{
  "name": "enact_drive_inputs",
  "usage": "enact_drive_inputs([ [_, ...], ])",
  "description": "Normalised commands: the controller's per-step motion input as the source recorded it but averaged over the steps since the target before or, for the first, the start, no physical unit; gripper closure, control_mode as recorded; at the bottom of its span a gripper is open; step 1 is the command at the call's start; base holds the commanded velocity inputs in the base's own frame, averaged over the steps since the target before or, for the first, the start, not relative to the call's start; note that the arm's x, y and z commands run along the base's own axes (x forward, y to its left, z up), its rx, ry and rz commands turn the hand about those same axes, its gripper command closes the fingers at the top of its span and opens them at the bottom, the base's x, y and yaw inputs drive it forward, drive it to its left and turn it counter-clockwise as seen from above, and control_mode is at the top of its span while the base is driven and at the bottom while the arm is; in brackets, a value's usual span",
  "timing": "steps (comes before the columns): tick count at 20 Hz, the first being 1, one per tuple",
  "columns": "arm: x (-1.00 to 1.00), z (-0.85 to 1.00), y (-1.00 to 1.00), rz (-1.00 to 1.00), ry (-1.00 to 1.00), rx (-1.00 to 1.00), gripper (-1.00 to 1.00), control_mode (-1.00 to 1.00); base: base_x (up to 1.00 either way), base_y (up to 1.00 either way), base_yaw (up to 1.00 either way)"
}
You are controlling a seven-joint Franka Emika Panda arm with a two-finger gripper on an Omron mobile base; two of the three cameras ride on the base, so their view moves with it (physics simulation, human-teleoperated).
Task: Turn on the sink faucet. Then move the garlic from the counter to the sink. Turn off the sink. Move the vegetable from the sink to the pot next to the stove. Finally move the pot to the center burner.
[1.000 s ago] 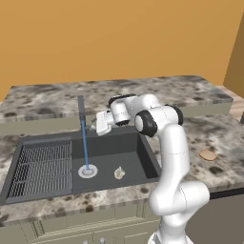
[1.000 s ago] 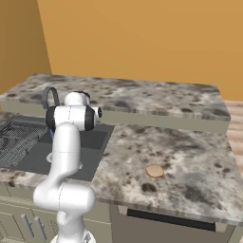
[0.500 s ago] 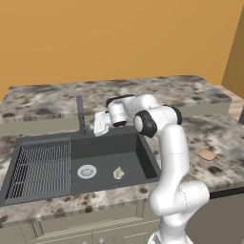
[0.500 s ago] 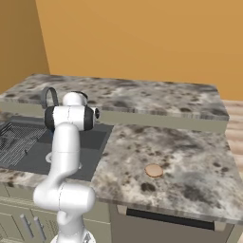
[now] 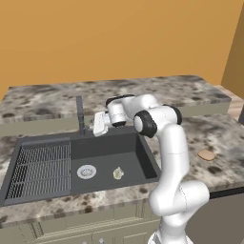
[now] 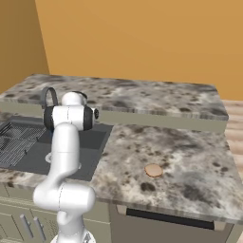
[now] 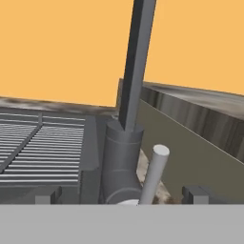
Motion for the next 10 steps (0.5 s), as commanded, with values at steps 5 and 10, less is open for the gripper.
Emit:
enact_drive_inputs([
  [5, 0.0, 0.0, -0.35, -0.01, 0.0, 0.04, -1.0, -1.0, 0.0, 0.0, 0.0],
  [10, -0.01, 0.0, -0.41, 0.0, 0.0, 0.05, -1.0, -1.0, 0.0, 0.0, 0.0],
])
